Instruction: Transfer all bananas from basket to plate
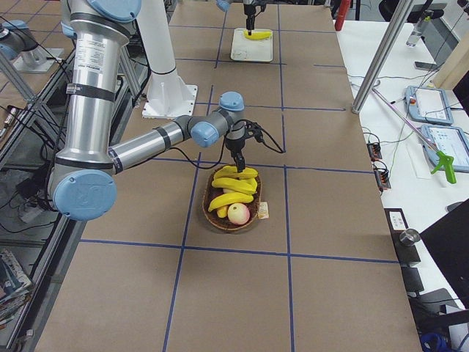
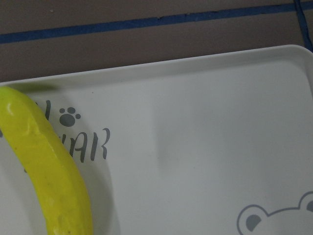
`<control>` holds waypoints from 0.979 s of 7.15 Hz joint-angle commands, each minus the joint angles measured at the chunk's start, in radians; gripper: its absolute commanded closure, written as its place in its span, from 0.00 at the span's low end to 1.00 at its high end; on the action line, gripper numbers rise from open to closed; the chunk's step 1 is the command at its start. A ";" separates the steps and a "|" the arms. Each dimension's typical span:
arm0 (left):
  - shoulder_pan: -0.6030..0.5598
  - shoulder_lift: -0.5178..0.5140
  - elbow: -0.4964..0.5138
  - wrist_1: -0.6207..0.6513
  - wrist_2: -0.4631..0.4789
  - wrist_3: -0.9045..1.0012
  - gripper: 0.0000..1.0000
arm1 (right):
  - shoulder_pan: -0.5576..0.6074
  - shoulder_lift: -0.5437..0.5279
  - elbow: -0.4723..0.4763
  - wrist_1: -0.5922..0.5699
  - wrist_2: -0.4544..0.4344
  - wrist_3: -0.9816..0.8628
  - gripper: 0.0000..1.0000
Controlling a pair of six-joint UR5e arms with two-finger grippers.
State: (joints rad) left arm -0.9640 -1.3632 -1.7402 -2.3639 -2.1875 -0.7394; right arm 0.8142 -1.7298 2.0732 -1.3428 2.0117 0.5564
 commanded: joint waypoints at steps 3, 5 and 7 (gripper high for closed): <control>0.001 -0.001 0.001 0.000 0.000 0.000 0.00 | -0.010 0.036 -0.053 -0.001 -0.001 -0.006 0.24; 0.001 -0.001 0.002 0.000 0.000 0.000 0.00 | -0.017 0.033 -0.062 -0.001 0.001 -0.006 0.30; 0.001 -0.001 0.002 0.000 0.000 0.000 0.00 | -0.015 0.030 -0.062 -0.001 0.001 -0.006 0.77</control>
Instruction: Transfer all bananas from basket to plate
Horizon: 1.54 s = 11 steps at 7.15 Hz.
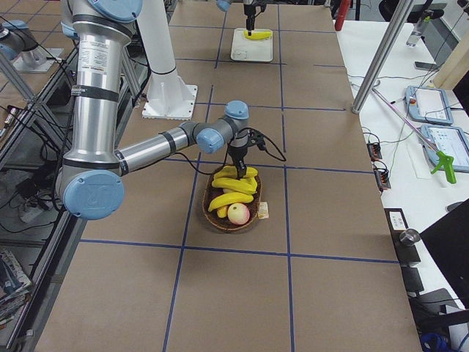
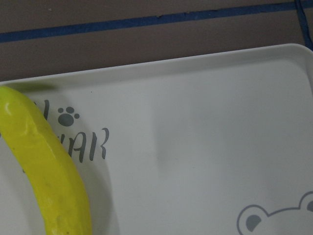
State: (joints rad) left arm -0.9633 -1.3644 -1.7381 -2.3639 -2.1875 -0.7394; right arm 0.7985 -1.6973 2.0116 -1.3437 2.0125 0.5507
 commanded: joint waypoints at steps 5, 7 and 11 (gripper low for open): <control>0.002 -0.005 -0.001 0.000 -0.003 -0.003 0.00 | 0.074 0.001 0.081 0.005 0.128 0.017 0.98; 0.002 -0.033 -0.014 0.003 -0.012 -0.038 0.00 | 0.073 0.068 0.076 0.015 0.153 0.180 0.97; 0.006 -0.163 -0.035 -0.006 -0.078 -0.269 0.00 | -0.007 0.166 -0.070 0.402 0.172 0.553 0.95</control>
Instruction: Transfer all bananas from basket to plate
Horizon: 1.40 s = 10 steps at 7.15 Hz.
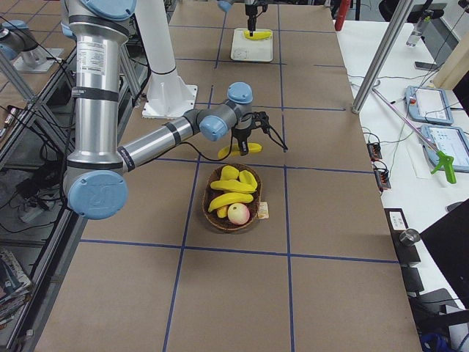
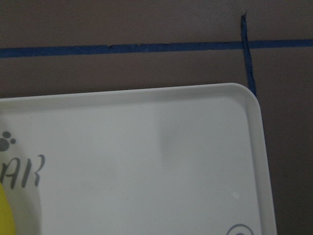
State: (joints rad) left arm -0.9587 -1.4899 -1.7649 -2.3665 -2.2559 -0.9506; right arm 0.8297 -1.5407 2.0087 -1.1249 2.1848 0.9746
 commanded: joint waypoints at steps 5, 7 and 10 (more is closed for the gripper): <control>0.250 -0.399 -0.039 -0.008 -0.001 -0.260 0.00 | -0.207 0.198 -0.222 0.482 -0.121 0.495 0.94; 0.317 -0.453 -0.042 -0.011 0.001 -0.249 0.00 | -0.250 0.270 -0.235 0.476 -0.152 0.568 0.93; 0.448 -0.538 -0.031 -0.013 0.093 -0.247 0.01 | -0.329 0.396 -0.295 0.471 -0.276 0.645 0.93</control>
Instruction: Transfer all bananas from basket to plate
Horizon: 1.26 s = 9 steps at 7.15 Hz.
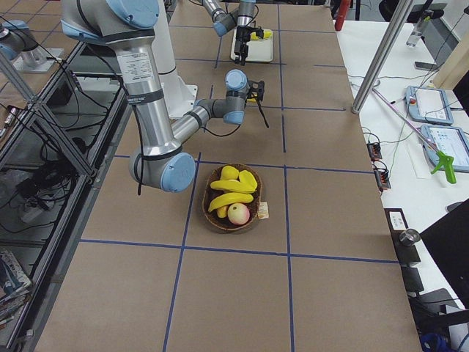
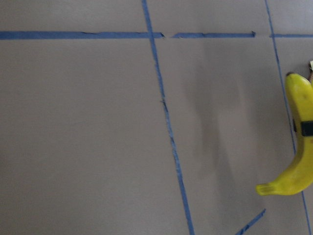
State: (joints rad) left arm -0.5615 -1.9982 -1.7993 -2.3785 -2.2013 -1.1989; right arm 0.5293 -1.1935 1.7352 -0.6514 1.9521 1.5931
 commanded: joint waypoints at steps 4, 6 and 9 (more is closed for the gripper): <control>0.092 -0.037 0.018 -0.005 0.041 0.188 0.02 | -0.061 0.095 -0.026 -0.007 -0.048 0.053 0.91; 0.094 -0.043 0.027 -0.005 0.041 0.225 0.07 | -0.069 0.095 -0.022 -0.005 -0.048 0.054 0.90; 0.107 -0.044 0.040 -0.005 0.041 0.226 0.14 | -0.071 0.104 -0.017 -0.005 -0.048 0.062 0.89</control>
State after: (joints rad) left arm -0.4610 -2.0413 -1.7638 -2.3838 -2.1598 -0.9737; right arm 0.4593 -1.0949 1.7171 -0.6566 1.9043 1.6495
